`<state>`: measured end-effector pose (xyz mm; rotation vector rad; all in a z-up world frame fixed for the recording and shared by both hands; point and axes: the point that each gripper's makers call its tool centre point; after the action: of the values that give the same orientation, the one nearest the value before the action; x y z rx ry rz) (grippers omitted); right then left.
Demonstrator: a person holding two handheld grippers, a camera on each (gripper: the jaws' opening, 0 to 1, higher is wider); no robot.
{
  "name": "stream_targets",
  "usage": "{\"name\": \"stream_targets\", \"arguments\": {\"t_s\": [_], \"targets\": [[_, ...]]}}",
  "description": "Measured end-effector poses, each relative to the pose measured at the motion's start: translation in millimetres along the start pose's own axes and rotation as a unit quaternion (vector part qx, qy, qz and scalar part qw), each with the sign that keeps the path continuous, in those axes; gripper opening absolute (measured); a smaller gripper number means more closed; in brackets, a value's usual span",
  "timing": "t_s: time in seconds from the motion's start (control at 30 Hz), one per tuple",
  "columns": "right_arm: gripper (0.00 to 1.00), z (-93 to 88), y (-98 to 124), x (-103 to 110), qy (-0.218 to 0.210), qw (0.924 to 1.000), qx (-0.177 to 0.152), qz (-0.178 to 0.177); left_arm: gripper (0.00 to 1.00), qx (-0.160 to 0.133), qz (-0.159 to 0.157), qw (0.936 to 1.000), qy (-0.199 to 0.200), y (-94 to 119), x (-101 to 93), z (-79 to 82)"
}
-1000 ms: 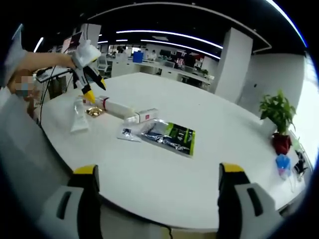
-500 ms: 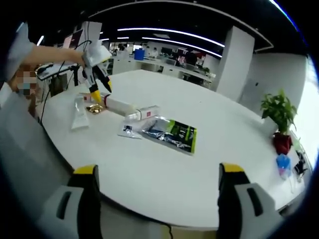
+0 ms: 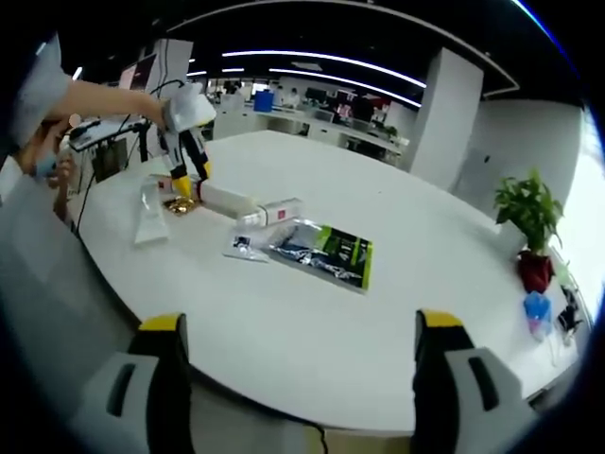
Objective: Arrange the skincare products in the storage area until every visible bottle or jar stands upright without overlapping.
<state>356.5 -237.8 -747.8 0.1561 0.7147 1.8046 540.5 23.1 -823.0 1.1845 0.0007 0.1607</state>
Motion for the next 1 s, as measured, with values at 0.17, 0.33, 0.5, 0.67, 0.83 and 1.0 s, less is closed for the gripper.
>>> {"name": "stream_targets", "arguments": {"t_s": [0.17,0.33,0.5,0.67,0.83,1.0], "targets": [[1.0,-2.0,0,1,0.001,1.0,0.006,0.002,0.32,0.011,0.005,0.9999,-0.004,-1,3.4,-7.4],[1.0,-2.0,0,1,0.002,1.0,0.006,0.003,0.28,0.006,-0.003,0.9999,0.008,-2,3.8,-9.3],[1.0,-1.6,0,1,0.003,1.0,0.005,0.002,0.25,0.006,-0.007,1.0,0.002,-2,3.4,-10.1],[1.0,-6.6,-1,5,0.005,0.9996,0.024,0.016,0.24,0.016,0.003,0.9998,-0.009,-2,3.5,-10.3],[1.0,-1.9,-1,6,0.004,0.9996,0.017,0.022,0.24,0.027,0.006,0.9996,-0.01,3,-2.6,-7.8],[1.0,9.6,-3,3,0.004,0.9995,0.004,0.032,0.23,0.026,0.011,0.9992,-0.028,19,-2.3,0.2]]}}
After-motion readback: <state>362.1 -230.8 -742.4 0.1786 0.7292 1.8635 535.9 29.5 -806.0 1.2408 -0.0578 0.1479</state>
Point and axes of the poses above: the point that each gripper's makers call its tool centre point, and the gripper's own axes: y roughly backward along the fingers, x roughly to its left, z roughly out of its top
